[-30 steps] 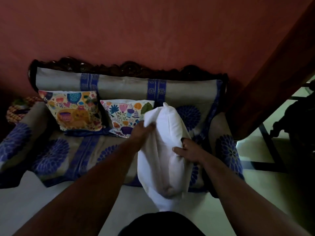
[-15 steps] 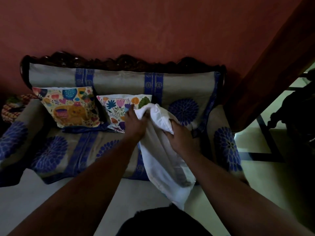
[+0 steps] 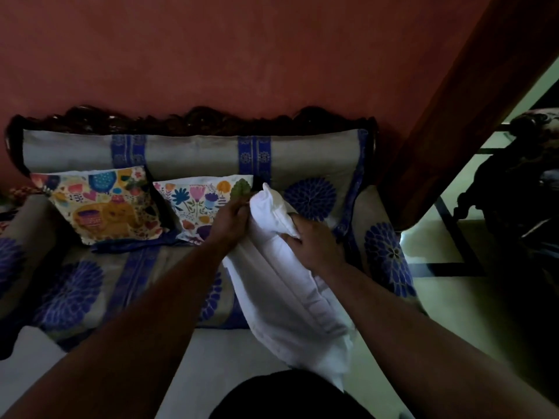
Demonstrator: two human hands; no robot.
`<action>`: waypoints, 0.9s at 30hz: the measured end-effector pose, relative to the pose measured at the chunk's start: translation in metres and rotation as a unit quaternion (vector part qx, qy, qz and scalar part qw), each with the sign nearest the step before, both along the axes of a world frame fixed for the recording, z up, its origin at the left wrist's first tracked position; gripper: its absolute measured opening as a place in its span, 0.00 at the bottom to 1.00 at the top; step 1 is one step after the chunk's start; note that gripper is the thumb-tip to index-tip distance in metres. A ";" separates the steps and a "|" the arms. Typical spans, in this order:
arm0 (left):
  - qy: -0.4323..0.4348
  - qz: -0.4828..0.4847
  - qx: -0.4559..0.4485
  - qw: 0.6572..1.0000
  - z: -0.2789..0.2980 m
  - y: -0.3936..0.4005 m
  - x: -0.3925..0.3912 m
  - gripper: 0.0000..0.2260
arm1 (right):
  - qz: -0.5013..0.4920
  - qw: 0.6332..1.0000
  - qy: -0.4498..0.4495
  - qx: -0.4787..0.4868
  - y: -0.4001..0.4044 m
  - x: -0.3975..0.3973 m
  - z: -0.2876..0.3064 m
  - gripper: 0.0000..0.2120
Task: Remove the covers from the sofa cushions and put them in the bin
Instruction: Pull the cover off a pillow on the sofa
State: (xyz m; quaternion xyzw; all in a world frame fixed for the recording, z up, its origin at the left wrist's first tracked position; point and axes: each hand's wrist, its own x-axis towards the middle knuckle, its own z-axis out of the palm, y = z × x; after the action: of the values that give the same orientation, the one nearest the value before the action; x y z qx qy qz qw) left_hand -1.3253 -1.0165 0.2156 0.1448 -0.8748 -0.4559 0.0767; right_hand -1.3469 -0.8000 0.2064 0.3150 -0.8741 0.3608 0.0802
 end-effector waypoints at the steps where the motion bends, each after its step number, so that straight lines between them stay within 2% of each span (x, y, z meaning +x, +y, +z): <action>1: 0.009 0.002 0.024 1.000 -0.001 0.001 -0.003 0.15 | 0.011 1.000 0.004 0.006 -0.001 0.000 0.000 0.19; 5: -0.031 0.022 0.019 0.999 -0.003 -0.028 -0.012 0.14 | 0.027 0.998 0.047 -0.029 0.000 0.011 0.005 0.18; 8: -0.085 0.028 -0.046 0.995 -0.020 -0.055 -0.007 0.17 | 0.031 0.995 0.084 -0.051 0.003 0.013 0.008 0.14; 10: -0.119 0.078 -0.091 0.986 -0.028 -0.057 0.001 0.21 | 0.020 0.996 0.072 -0.046 0.004 0.013 0.007 0.15; 11: -0.108 0.113 -0.111 0.981 -0.026 -0.051 0.005 0.23 | 0.003 0.998 0.045 -0.046 0.004 0.013 0.007 0.15; 13: -0.017 0.160 -0.148 0.976 -0.013 -0.021 0.015 0.21 | -0.058 0.996 -0.029 -0.059 0.005 0.008 0.002 0.15; 15: 0.060 0.129 -0.171 0.975 -0.006 0.027 0.035 0.28 | -0.151 0.979 -0.106 -0.089 0.002 -0.004 0.001 0.17; 16: 0.059 0.094 -0.174 0.978 -0.004 0.054 0.050 0.35 | -0.191 0.965 -0.148 -0.107 0.000 -0.012 0.000 0.18; 19: -0.069 -0.001 -0.147 0.987 -0.016 0.106 0.091 0.52 | -0.251 0.926 -0.236 -0.157 -0.009 -0.031 0.005 0.23; 21: -0.147 -0.047 -0.110 0.982 -0.028 0.112 0.103 0.61 | -0.265 0.915 -0.253 -0.169 -0.013 -0.042 0.008 0.24; 23: -0.188 -0.064 -0.099 0.975 -0.041 0.101 0.107 0.69 | -0.275 0.912 -0.250 -0.174 -0.014 -0.051 0.011 0.21; 25: -0.199 -0.038 -0.034 0.979 -0.050 0.084 0.105 0.74 | -0.283 0.912 -0.246 -0.166 -0.014 -0.058 0.012 0.20; 27: -0.168 -0.011 0.048 0.985 -0.051 0.072 0.100 0.69 | -0.292 0.907 -0.260 -0.157 -0.013 -0.060 0.016 0.23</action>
State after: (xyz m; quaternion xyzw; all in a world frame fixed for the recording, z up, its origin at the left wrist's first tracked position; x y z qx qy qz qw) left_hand -1.2252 -0.9448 0.1649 0.2132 -0.8539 -0.4674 -0.0831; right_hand -1.4067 -0.8129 0.2225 -0.0757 -0.8491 0.5228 0.0006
